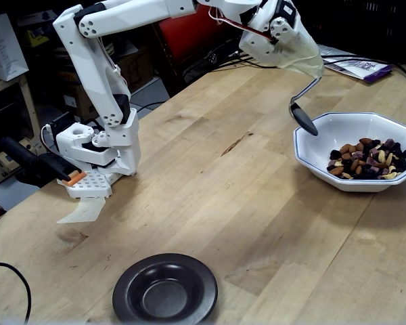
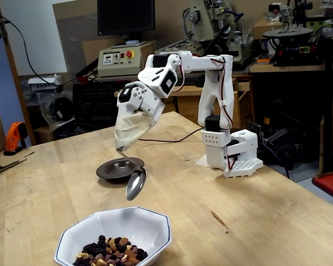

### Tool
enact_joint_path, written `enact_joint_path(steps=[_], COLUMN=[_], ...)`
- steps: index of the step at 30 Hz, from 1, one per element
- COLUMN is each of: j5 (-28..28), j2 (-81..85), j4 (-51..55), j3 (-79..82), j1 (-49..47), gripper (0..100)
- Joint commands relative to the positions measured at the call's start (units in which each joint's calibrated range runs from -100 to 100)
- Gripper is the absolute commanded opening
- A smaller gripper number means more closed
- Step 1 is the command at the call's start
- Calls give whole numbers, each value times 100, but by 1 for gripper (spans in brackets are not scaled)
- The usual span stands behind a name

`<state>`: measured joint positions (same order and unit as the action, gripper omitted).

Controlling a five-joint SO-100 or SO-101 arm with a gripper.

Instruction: Use spoon to transfer food from the white bowl to brown plate

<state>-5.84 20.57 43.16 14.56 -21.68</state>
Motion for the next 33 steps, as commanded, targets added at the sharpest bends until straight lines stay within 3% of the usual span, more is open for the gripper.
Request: enact_joint_path(steps=[1,9,28,33], j5=[5,5,-34,-39], j2=[-67,-375,-1077,-1068], j4=[-608,-1335,-1446,-2284], j3=[-403,-403,-394,-350], j1=[5,-2,-2,-2], gripper=[4,4,4,4])
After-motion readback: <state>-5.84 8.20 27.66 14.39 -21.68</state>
